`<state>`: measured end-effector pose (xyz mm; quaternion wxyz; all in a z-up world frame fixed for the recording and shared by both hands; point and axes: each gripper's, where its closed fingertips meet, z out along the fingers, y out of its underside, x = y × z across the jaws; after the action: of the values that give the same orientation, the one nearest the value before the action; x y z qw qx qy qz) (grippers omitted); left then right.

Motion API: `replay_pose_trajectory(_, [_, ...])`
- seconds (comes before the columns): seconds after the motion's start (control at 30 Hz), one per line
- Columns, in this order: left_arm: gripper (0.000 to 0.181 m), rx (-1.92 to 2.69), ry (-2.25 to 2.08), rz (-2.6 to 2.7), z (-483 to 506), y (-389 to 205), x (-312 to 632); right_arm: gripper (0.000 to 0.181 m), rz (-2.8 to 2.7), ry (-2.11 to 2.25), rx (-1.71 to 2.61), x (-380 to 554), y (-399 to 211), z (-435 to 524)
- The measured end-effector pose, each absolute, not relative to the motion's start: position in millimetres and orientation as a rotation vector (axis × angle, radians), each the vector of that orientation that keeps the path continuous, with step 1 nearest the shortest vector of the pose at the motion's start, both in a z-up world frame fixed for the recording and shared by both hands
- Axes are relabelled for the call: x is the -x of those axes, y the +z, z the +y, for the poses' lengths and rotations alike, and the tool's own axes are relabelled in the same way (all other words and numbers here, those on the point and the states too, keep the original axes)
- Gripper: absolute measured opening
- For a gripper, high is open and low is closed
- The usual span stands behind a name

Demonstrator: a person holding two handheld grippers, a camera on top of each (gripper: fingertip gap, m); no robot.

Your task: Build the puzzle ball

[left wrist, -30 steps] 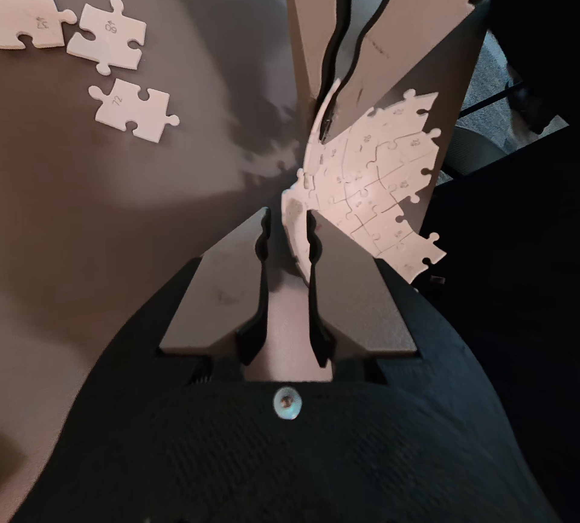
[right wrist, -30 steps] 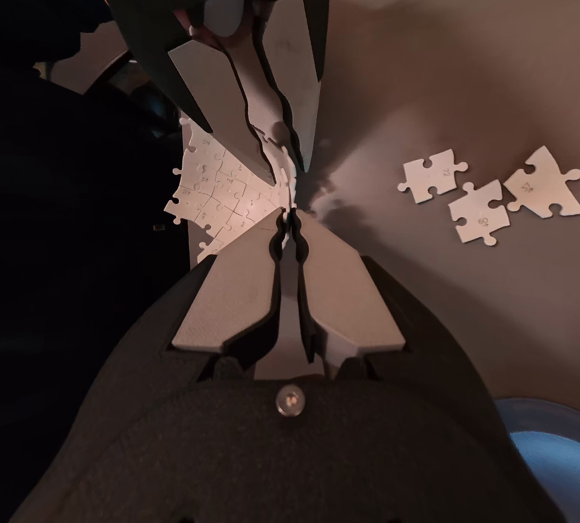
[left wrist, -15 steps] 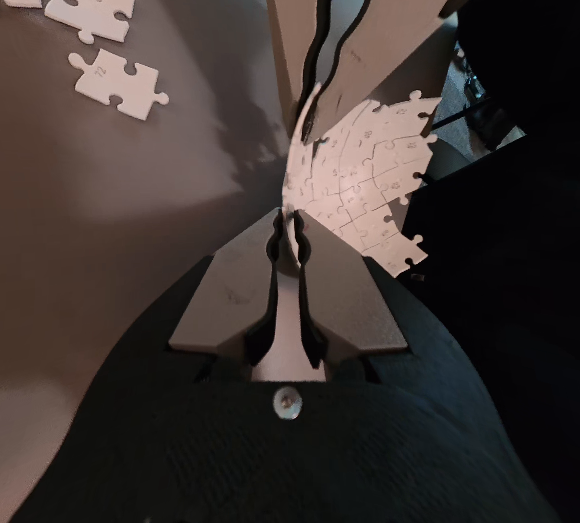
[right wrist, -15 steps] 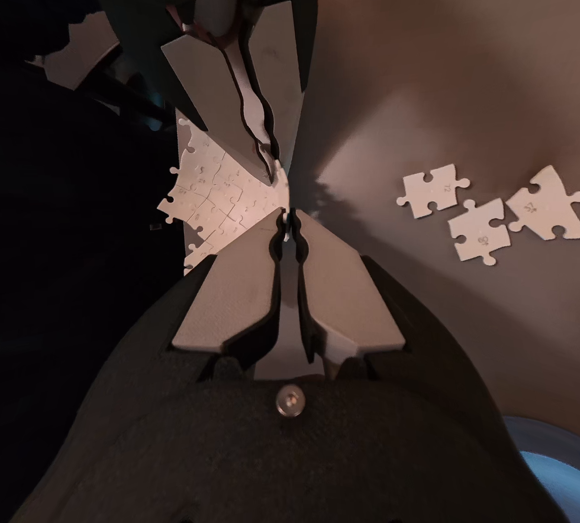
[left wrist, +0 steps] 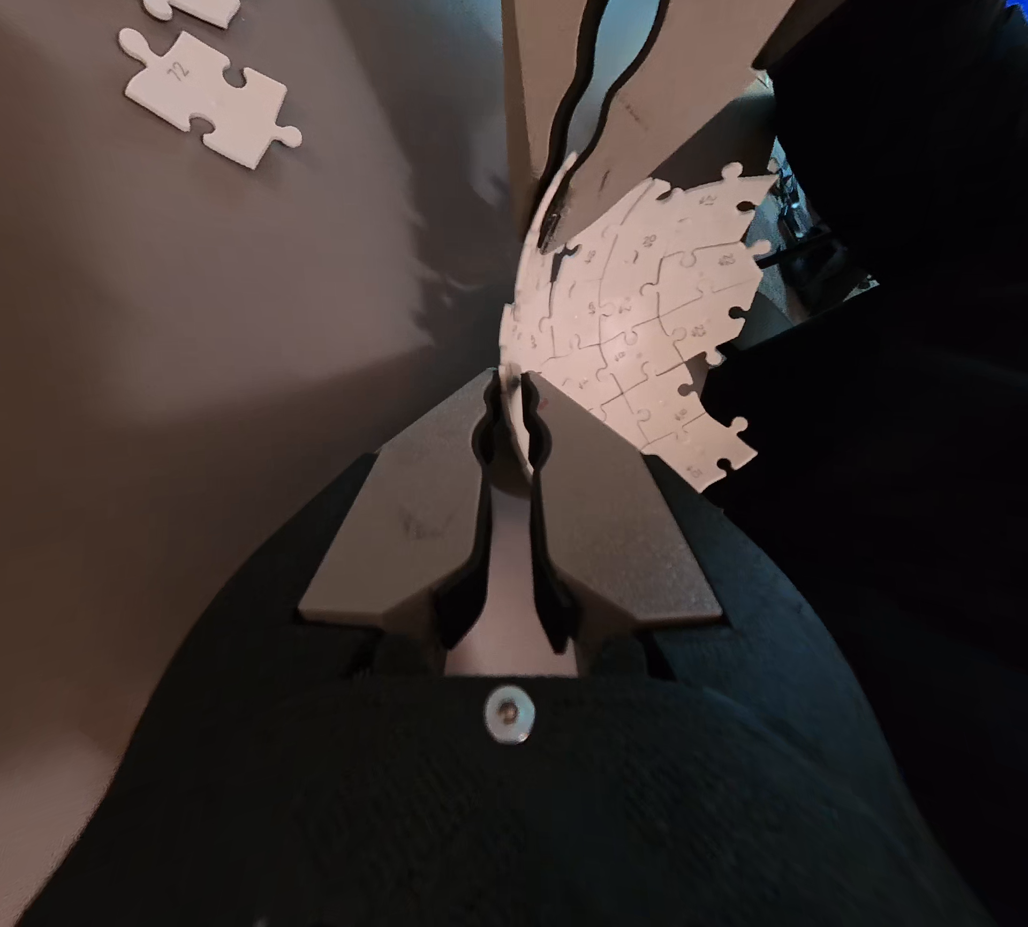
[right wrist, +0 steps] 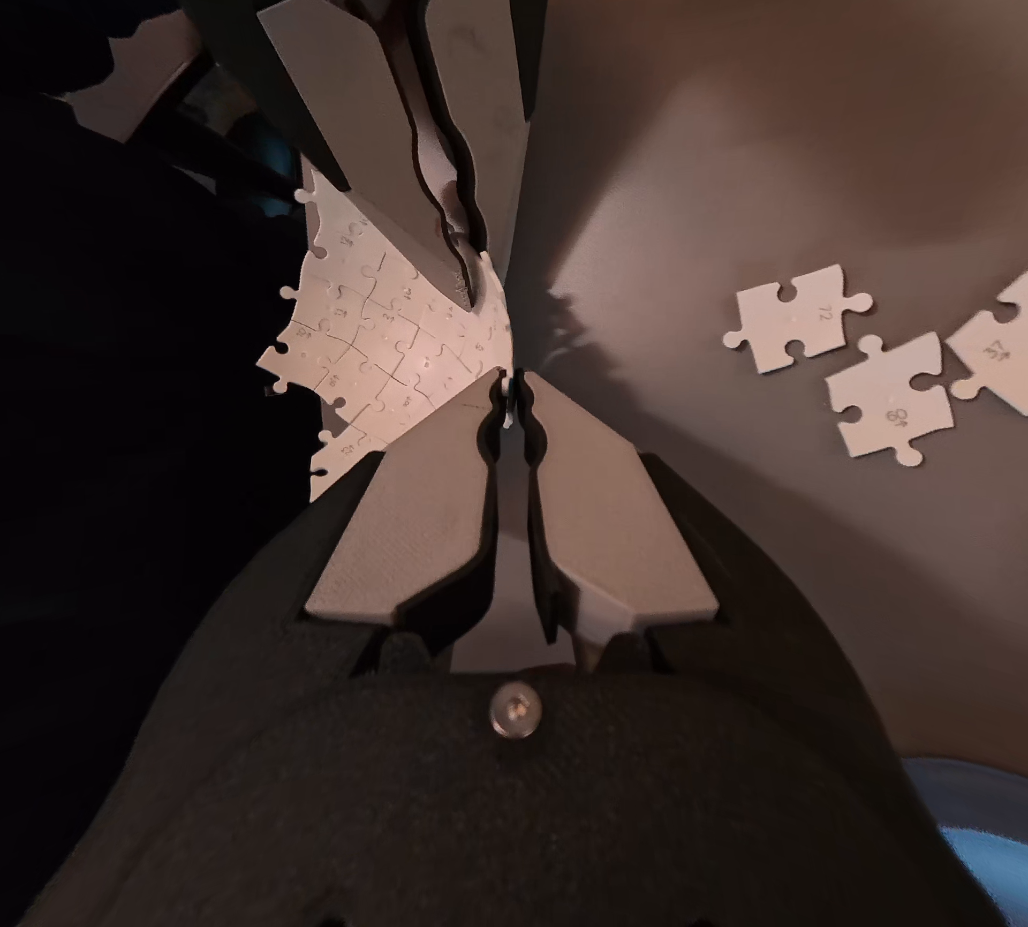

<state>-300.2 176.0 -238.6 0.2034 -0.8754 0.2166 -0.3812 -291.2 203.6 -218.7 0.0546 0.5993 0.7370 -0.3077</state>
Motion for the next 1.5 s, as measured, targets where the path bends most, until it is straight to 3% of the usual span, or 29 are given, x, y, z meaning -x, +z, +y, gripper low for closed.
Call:
replay_pose_trajectory(0.37, [0.016,2.426,-1.072,0.605,179,-232,298,0.000,2.208,-0.937,-1.825,291,-223,202])
replay_pose_trajectory(0.57, [0.034,2.397,-1.072,0.652,189,-226,296,0.000,2.186,-0.941,-1.836,290,-225,203])
replay_pose_trajectory(0.7, [0.014,2.399,-1.056,0.711,191,-229,293,0.000,2.172,-0.952,-1.846,289,-226,204])
replay_pose_trajectory(1.5, [0.000,2.374,-0.953,0.663,206,-226,292,0.003,2.205,-1.054,-1.885,288,-222,209])
